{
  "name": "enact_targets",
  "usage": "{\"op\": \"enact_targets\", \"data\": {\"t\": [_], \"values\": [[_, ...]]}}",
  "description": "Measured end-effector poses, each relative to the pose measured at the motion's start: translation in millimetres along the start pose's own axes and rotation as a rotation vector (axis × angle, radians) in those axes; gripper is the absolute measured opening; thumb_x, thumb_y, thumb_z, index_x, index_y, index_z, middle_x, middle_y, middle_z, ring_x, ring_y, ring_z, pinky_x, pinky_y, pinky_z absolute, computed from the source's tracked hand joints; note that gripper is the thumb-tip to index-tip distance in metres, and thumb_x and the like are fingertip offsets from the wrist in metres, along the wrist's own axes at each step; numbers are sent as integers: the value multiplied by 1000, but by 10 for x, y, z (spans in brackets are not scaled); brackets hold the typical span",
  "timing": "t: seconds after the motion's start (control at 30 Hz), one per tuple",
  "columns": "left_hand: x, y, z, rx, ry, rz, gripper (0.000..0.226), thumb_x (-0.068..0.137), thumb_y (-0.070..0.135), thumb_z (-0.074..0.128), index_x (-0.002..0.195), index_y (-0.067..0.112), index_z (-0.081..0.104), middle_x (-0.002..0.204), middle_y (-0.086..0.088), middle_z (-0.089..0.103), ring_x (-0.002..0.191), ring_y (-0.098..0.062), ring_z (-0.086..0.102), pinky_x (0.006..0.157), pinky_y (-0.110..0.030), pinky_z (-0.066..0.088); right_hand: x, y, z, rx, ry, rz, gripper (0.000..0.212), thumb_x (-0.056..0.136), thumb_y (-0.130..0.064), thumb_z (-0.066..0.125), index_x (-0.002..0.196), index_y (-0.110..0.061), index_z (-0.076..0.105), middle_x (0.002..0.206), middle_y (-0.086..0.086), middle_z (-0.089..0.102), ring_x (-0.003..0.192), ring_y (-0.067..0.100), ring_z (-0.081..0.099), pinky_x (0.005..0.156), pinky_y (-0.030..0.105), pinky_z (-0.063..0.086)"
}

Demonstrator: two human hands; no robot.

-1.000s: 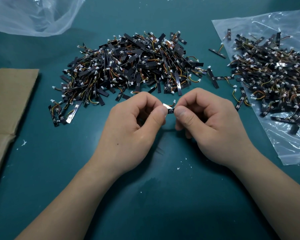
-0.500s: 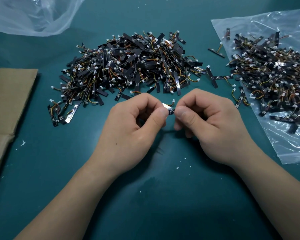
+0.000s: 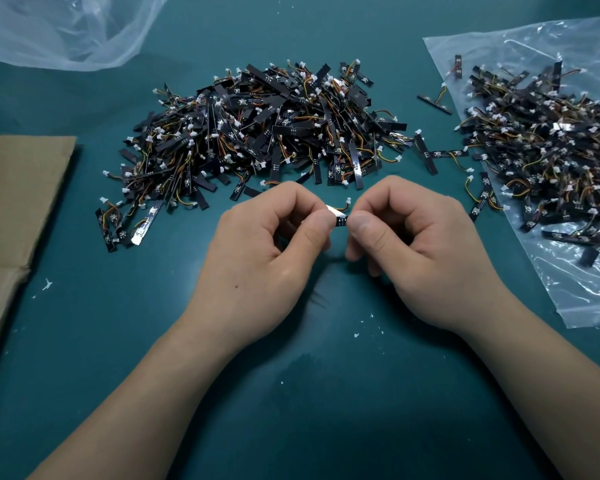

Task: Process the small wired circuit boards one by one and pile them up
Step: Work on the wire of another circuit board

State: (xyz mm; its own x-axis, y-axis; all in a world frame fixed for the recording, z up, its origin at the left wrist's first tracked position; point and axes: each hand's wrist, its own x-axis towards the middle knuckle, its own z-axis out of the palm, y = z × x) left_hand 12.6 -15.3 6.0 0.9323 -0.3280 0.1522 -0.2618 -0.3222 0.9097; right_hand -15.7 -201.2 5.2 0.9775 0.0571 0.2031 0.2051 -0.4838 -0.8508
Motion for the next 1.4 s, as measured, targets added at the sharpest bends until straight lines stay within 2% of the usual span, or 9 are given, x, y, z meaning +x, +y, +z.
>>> {"op": "enact_targets", "data": {"t": [0.07, 0.2, 0.43, 0.6, 0.77, 0.87, 1.13, 1.33, 1.4], "values": [[-8, -6, 5, 6, -14, 4, 16, 96, 30, 62, 82, 24, 65, 73, 3, 68, 63, -18, 61, 59, -32, 49, -5, 1, 1, -12, -4, -6, 14, 99, -25, 61, 85, -26, 60, 70, -10, 71, 59, 18, 64, 56, 28, 49], [-15, -2, 1, 11, -26, 14, 12, 94, 28, 65, 82, 25, 65, 69, 2, 64, 55, -6, 49, 54, -17, 40, -10, 3, -12, -12, -10, 3, 15, 99, -27, 60, 84, -26, 60, 71, -11, 72, 57, 19, 63, 55, 35, 50], [-12, -3, 11, 16, -10, 19, 12, 94, 29, 64, 82, 26, 64, 70, 1, 66, 59, -18, 56, 55, -23, 44, -11, 5, -5, 12, 0, 6, 14, 99, -25, 61, 84, -25, 61, 70, -9, 72, 56, 17, 63, 55, 26, 48], [-10, 3, 5, 11, -9, 11, 11, 93, 28, 64, 82, 27, 64, 70, 1, 66, 58, -14, 55, 55, -17, 42, -1, 15, -16, 14, -20, 8, 14, 100, -24, 60, 86, -25, 60, 73, -12, 72, 55, 17, 62, 55, 21, 46], [-14, 0, 14, 5, -5, 13, 10, 94, 27, 64, 83, 27, 64, 71, 0, 67, 61, -19, 58, 56, -22, 45, -6, 14, -6, 14, 1, 1, 13, 99, -32, 59, 86, -28, 60, 73, -10, 72, 56, 20, 62, 54, 36, 50], [-14, 2, 16, 8, 1, 21, 11, 93, 27, 65, 82, 26, 65, 70, 1, 66, 59, -16, 56, 55, -20, 43, -5, 19, -13, 6, -10, 2, 15, 98, -33, 58, 83, -27, 60, 72, -8, 72, 56, 21, 62, 55, 39, 50], [0, 0, 5, -5, 40, 37, 14, 95, 27, 66, 82, 21, 66, 69, 0, 66, 62, -22, 60, 56, -19, 43, 8, 32, -5, 11, -47, -11, 15, 100, -30, 58, 86, -24, 59, 73, -9, 72, 58, 20, 63, 57, 34, 51], [37, -17, 2, -2, 64, 41, 13, 94, 27, 66, 83, 21, 66, 70, 0, 67, 64, -25, 64, 59, -30, 49, 8, 48, 19, 10, -26, -13, 13, 102, -25, 59, 89, -26, 59, 72, -9, 71, 61, 14, 66, 59, 18, 45], [36, -23, 13, -2, 58, 47, 13, 94, 26, 66, 83, 20, 66, 69, 0, 66, 62, -22, 62, 57, -26, 47, 6, 56, 12, -3, -28, -20, 14, 103, -24, 59, 89, -25, 59, 72, -10, 71, 60, 13, 65, 59, 17, 45]]}}
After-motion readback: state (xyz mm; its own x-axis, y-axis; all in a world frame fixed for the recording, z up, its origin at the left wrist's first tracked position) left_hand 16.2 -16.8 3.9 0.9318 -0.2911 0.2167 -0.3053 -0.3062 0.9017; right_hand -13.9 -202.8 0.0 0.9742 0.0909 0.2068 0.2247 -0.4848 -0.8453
